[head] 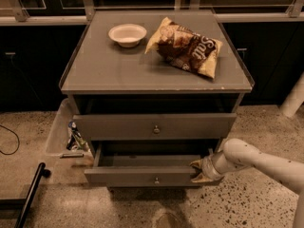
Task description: Open middle drawer
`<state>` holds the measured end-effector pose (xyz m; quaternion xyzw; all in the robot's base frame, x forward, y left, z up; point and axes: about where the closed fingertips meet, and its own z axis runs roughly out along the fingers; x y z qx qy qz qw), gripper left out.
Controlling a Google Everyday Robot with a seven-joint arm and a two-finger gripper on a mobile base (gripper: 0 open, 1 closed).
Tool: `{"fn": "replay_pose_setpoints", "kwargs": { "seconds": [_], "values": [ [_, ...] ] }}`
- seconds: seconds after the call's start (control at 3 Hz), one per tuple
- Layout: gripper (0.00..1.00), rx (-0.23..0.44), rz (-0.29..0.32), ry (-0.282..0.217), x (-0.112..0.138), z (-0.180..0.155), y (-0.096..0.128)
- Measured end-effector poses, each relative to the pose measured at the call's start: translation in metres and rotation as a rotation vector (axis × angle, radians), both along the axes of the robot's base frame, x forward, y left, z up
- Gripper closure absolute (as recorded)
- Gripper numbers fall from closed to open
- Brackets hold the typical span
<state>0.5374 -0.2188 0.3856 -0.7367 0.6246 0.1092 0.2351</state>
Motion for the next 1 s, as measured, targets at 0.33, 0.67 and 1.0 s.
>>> {"fn": "replay_pose_setpoints", "kwargs": {
  "seconds": [0.33, 0.67, 1.0],
  "values": [
    [0.57, 0.000, 0.000, 0.000, -0.0002, -0.0001, -0.0001],
    [0.34, 0.007, 0.003, 0.004, -0.0053, -0.0011, -0.0009],
    [0.37, 0.007, 0.003, 0.004, -0.0053, -0.0001, -0.0004]
  ]
}}
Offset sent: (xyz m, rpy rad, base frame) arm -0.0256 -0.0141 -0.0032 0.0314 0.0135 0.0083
